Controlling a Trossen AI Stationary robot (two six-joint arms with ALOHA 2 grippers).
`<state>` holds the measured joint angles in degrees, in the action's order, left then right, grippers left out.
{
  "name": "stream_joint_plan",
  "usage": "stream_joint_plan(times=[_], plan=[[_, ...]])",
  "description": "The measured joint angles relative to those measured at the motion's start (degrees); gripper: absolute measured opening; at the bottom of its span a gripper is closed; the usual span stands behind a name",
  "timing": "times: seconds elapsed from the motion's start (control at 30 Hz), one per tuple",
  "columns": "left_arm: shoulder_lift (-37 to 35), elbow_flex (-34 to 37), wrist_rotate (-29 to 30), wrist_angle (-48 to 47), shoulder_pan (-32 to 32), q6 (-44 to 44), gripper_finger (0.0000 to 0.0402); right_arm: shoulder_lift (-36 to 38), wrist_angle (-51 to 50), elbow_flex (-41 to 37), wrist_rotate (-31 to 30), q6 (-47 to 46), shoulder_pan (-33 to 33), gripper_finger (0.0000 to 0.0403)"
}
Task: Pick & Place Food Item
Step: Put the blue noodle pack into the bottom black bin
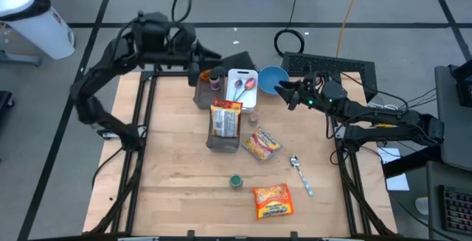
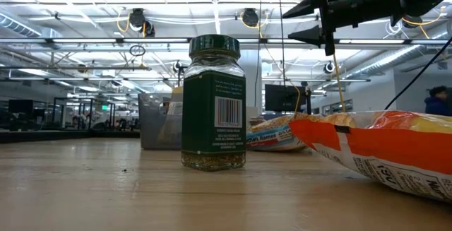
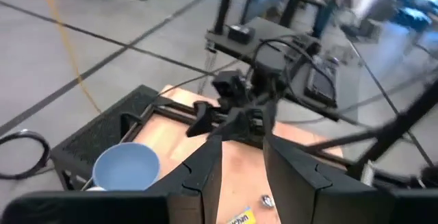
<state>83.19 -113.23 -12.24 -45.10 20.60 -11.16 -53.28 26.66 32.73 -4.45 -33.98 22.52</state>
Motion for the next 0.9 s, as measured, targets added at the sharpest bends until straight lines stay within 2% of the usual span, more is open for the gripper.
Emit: stream_joint_plan(times=[0.3,0.43,0.53,0.63,0.7,0.8,0.9], plan=[[-16.8,36.7,11.1,27.9,-6.7,-12.6,0.0115,0.0,-1.0,0.0,0.0,0.1,0.0,0.0256],[-20.6,50.1,16.1,41.8,-10.3,-20.7,0.0115,0.0,-3.2,0.0,0.9,0.1,0.0,0.0256],[-20.9,58.4,18.8,55.0,-13.4,-25.8,0.0115,0.0,-3.6,0.0,4.7,0.2,0.0,0.0256],[-18.8,64.2,21.5,69.2,-16.1,-28.8,0.0115,-0.6,-4.1,0.0,9.0,1.3,0.0,0.0256],[-16.3,66.7,23.6,75.4,-17.5,-31.0,0.0115,-1.2,-5.3,0.0,11.4,2.8,0.0,0.0256],[-11.8,67.7,26.2,83.2,-18.7,-33.9,0.0115,-2.6,-6.5,0.0,14.1,3.1,0.0,0.0256],[-7.7,66.6,25.3,90.2,-18.7,-35.5,0.0115,-4.4,-6.5,0.0,16.7,3.0,0.0,0.0256]])
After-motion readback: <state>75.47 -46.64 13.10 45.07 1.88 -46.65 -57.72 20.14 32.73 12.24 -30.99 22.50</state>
